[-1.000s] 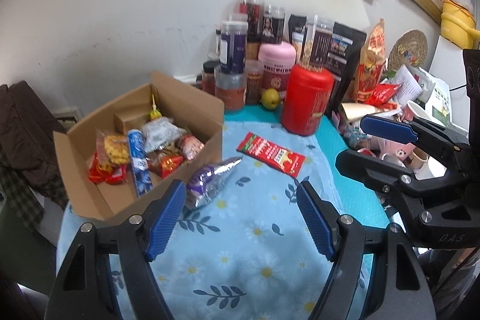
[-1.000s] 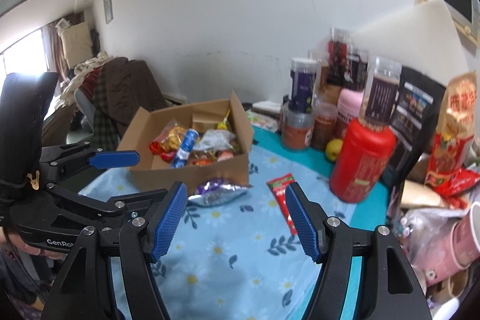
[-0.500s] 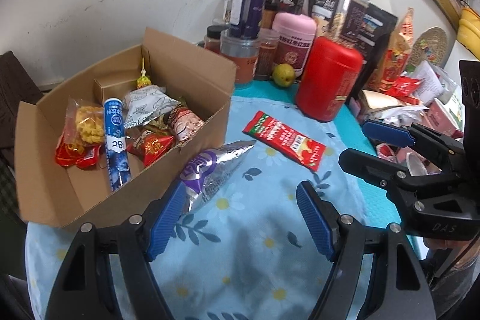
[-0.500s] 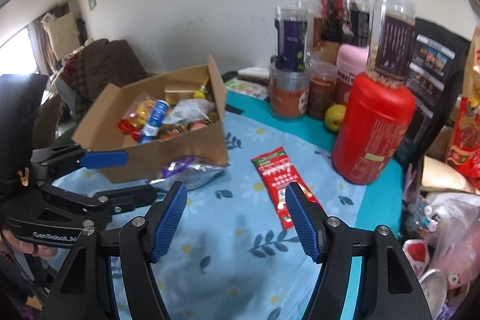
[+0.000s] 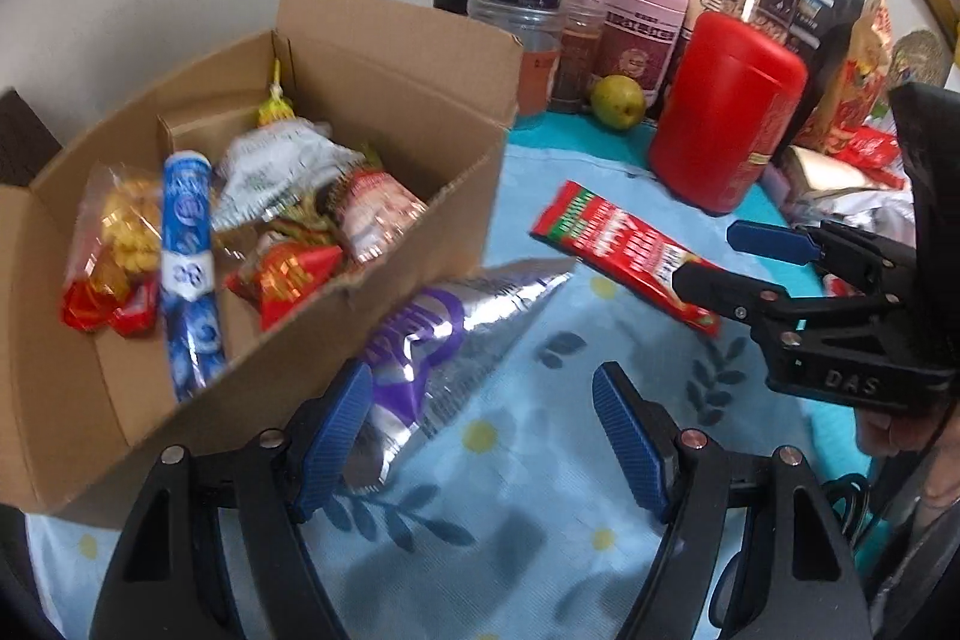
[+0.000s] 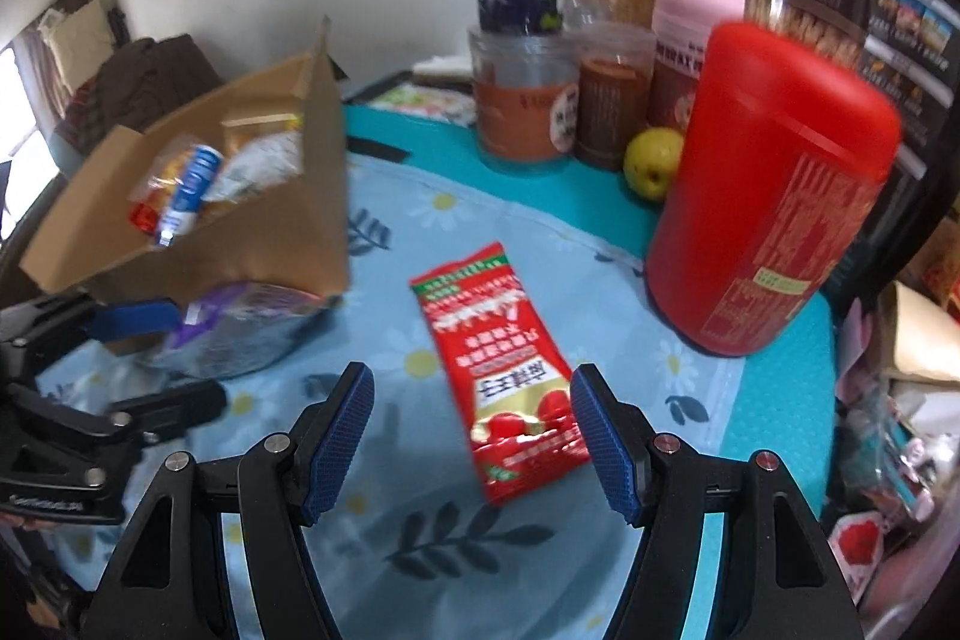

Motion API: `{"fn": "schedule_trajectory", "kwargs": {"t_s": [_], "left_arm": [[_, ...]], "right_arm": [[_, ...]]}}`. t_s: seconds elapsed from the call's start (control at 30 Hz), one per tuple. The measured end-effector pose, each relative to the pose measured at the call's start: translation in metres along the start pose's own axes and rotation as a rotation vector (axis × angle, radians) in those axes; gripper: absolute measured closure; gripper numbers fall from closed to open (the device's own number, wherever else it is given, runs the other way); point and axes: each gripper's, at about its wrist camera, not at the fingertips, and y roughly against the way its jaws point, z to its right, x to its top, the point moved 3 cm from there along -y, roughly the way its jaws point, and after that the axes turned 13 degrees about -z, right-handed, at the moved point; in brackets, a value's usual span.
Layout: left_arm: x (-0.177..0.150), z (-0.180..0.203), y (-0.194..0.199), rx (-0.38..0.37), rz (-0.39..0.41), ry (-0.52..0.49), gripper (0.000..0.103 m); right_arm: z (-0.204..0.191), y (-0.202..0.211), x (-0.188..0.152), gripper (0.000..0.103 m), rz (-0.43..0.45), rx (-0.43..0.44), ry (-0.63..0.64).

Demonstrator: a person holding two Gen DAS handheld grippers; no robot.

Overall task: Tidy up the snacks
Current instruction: 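Grasp the silver GOZKH bag with the left tool while the right tool grasps the red packet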

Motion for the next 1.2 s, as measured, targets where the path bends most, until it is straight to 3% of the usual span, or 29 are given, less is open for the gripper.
{"fn": "schedule_trajectory", "kwargs": {"t_s": [0.13, 0.2, 0.4, 0.53, 0.67, 0.8, 1.0, 1.03, 1.07, 1.1, 1.2], "left_arm": [[0.003, 0.002, -0.011, 0.006, -0.025, -0.008, 0.027], [0.004, 0.003, -0.015, 0.008, -0.03, -0.017, 0.027], [0.004, 0.012, -0.014, -0.095, -0.045, -0.048, 0.027], [0.006, 0.013, -0.009, -0.125, -0.025, -0.056, 0.027], [0.013, 0.011, -0.009, -0.12, -0.013, -0.077, 0.027], [0.014, 0.013, -0.021, -0.166, -0.077, -0.096, 0.027], [0.007, 0.023, -0.034, -0.135, -0.124, -0.149, 0.028], [0.006, 0.023, -0.033, -0.138, -0.119, -0.145, 0.032], [0.005, 0.022, -0.033, -0.128, -0.119, -0.129, 0.05], [0.005, 0.021, -0.035, -0.131, -0.134, -0.123, 0.059], [0.0, 0.019, -0.035, -0.14, -0.158, -0.104, 0.064]], "right_arm": [[0.009, -0.024, 0.001, 0.034, -0.058, -0.016, -0.012], [0.011, -0.031, 0.002, 0.029, -0.072, -0.041, -0.008], [0.008, -0.043, -0.003, 0.027, -0.106, -0.076, 0.029], [0.006, -0.038, -0.008, 0.043, -0.102, -0.077, 0.035], [0.003, -0.034, -0.014, 0.046, -0.116, -0.081, 0.04], [0.003, -0.024, -0.027, 0.047, -0.136, -0.079, 0.031], [-0.002, -0.016, -0.044, 0.048, -0.152, -0.07, 0.014], [-0.004, -0.014, -0.046, 0.048, -0.153, -0.07, 0.011], [-0.006, -0.012, -0.05, 0.048, -0.155, -0.067, 0.006], [-0.008, -0.009, -0.054, 0.048, -0.156, -0.063, 0.001], [-0.014, -0.004, -0.064, 0.048, -0.16, -0.052, -0.009]]}}
